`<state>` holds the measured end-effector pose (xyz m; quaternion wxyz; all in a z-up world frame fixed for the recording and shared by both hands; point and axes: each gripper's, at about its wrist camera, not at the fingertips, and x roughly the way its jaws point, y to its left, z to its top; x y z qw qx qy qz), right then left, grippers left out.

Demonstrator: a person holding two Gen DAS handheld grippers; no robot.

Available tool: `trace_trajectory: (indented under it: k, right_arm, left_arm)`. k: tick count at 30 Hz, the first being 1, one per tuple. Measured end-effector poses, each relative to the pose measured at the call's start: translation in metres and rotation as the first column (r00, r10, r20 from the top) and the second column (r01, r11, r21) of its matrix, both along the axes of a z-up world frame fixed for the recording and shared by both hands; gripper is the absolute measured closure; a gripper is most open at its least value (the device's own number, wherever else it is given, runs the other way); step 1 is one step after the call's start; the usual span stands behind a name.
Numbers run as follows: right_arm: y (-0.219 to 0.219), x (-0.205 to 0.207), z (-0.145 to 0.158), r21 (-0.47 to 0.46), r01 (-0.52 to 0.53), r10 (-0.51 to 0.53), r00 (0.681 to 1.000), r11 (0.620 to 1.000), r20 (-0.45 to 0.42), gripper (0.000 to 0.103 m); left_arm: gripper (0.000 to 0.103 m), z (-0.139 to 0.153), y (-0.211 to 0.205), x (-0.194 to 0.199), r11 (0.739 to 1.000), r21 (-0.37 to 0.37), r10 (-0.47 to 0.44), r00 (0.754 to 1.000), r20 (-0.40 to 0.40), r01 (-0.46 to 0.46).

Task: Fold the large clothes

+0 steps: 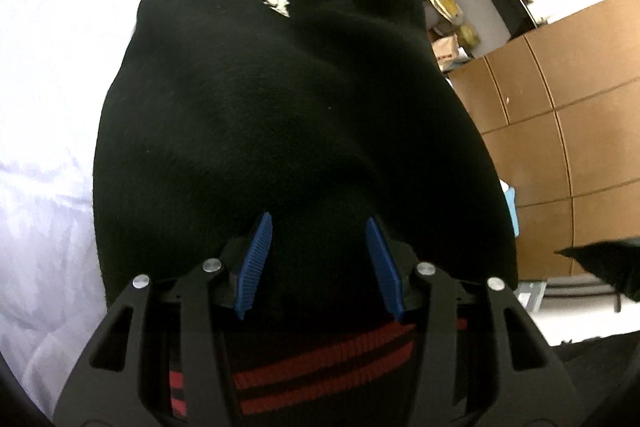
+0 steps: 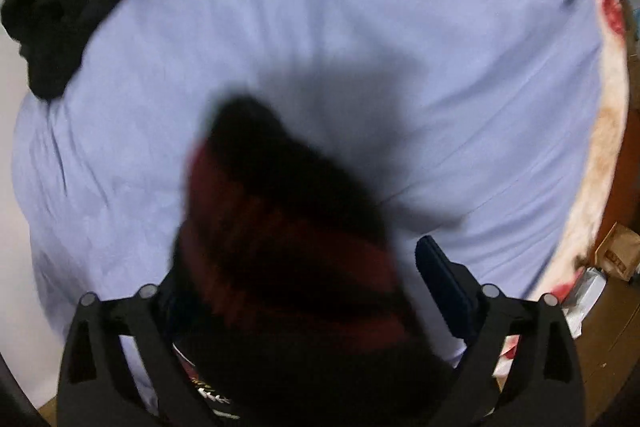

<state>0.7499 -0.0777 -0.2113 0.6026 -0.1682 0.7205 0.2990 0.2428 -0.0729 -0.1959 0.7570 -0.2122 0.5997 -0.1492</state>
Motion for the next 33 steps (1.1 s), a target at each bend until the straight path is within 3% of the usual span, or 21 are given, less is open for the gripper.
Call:
trace_trajectory:
  k: [2, 7, 12, 17, 21, 25, 29, 33]
  right_arm:
    - [0.001, -0.005, 0.012, 0.031, 0.029, -0.03, 0.999, 0.999, 0.034, 0.053]
    - [-0.01, -0.03, 0.051, 0.113, 0.03, -0.045, 0.989, 0.993, 0.14, 0.07]
    - [-0.035, -0.062, 0.109, 0.233, 0.04, -0.097, 0.967, 0.972, 0.237, 0.072]
    - [-0.062, -0.117, 0.186, 0.346, 0.034, -0.155, 0.932, 0.938, 0.327, 0.072]
    - [-0.08, -0.177, 0.23, 0.407, 0.046, -0.22, 0.893, 0.912, 0.393, 0.072]
    - [-0.105, -0.258, 0.259, 0.418, 0.085, -0.302, 0.82, 0.905, 0.487, 0.072]
    - [-0.124, -0.345, 0.268, 0.427, 0.153, -0.386, 0.75, 0.891, 0.537, 0.072]
    - [-0.135, -0.433, 0.248, 0.437, 0.246, -0.471, 0.7, 0.865, 0.537, 0.074]
  left_arm:
    - [0.054, 0.0, 0.001, 0.0, 1.0, -0.001, 0.015, 1.0, 0.002, -0.015]
    - [0.054, 0.0, 0.002, -0.001, 1.0, -0.006, 0.016, 1.0, 0.003, -0.016]
    - [0.054, 0.001, 0.005, 0.006, 1.0, -0.008, 0.01, 1.0, -0.028, -0.01]
    - [0.054, -0.001, -0.002, 0.011, 1.0, 0.013, -0.007, 0.998, -0.058, 0.008]
    - [0.054, -0.003, -0.004, 0.013, 0.999, 0.032, -0.038, 0.998, -0.054, 0.039]
    - [0.055, 0.01, 0.007, 0.012, 0.999, -0.009, -0.041, 0.998, -0.041, 0.041]
    - [0.055, 0.038, 0.035, 0.005, 0.997, 0.018, -0.075, 0.997, -0.01, 0.075]
    - [0.054, 0.083, 0.083, 0.011, 0.987, 0.104, -0.13, 0.987, 0.098, 0.12]
